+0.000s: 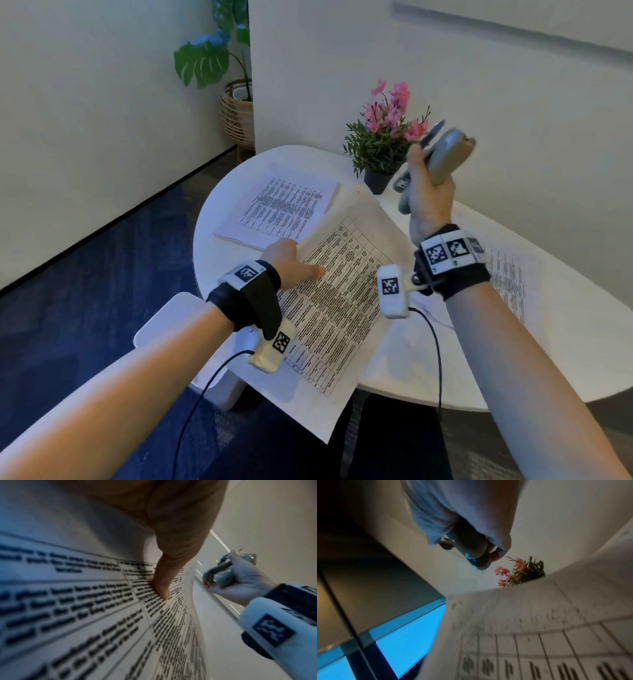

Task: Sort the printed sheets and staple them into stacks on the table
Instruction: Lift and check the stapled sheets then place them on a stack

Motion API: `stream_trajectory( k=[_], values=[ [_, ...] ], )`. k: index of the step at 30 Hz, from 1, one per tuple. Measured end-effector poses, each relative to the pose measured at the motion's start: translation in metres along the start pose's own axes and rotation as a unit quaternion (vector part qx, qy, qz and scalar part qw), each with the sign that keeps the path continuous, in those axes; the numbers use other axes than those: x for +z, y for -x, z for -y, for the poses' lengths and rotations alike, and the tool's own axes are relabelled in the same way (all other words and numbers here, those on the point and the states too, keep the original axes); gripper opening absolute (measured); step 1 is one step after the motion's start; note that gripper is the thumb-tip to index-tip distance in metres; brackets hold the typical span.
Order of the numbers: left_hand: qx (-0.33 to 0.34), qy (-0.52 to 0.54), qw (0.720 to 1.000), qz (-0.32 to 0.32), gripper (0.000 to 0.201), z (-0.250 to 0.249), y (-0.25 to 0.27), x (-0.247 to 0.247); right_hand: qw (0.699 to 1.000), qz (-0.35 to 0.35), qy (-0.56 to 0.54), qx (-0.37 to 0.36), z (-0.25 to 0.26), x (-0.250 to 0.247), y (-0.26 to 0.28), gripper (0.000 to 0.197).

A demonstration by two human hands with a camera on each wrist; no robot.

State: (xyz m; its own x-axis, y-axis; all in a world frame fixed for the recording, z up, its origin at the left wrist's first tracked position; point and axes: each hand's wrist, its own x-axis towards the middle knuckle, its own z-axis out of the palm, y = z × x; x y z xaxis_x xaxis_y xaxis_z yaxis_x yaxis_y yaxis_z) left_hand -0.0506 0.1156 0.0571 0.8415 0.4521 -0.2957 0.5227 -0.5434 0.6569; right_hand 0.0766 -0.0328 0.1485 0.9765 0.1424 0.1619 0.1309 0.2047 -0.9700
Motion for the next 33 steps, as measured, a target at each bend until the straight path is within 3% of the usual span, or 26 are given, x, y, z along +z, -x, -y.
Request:
stream_trajectory(
  k=[6,11,18,24,30,33],
  values=[
    [0.010,-0.014,1.000,-0.003,0.040,-0.002,0.005,-0.001,0.998,0.039,0.052,-0.020,-0.016,0.020,0.004,0.019],
    [-0.003,-0.005,1.000,-0.008,0.051,0.002,0.006,0.003,0.995,0.012,0.080,-0.055,-0.017,0.020,0.001,0.024],
    [0.008,0.007,1.000,-0.001,0.043,-0.002,0.009,0.004,0.999,0.025,0.045,-0.001,-0.024,0.026,0.002,0.021],
    [0.015,-0.004,1.000,0.001,0.044,-0.005,0.010,0.007,0.997,0.067,-0.036,0.031,-0.022,0.034,0.001,0.037],
    [0.018,-0.018,1.000,-0.001,0.038,-0.006,0.010,0.009,0.999,-0.012,-0.031,-0.015,-0.029,0.039,0.002,0.035],
    [0.022,-0.031,0.999,0.007,0.038,-0.004,0.010,0.013,1.000,-0.024,-0.015,0.001,-0.037,0.036,0.001,0.039]
  ],
)
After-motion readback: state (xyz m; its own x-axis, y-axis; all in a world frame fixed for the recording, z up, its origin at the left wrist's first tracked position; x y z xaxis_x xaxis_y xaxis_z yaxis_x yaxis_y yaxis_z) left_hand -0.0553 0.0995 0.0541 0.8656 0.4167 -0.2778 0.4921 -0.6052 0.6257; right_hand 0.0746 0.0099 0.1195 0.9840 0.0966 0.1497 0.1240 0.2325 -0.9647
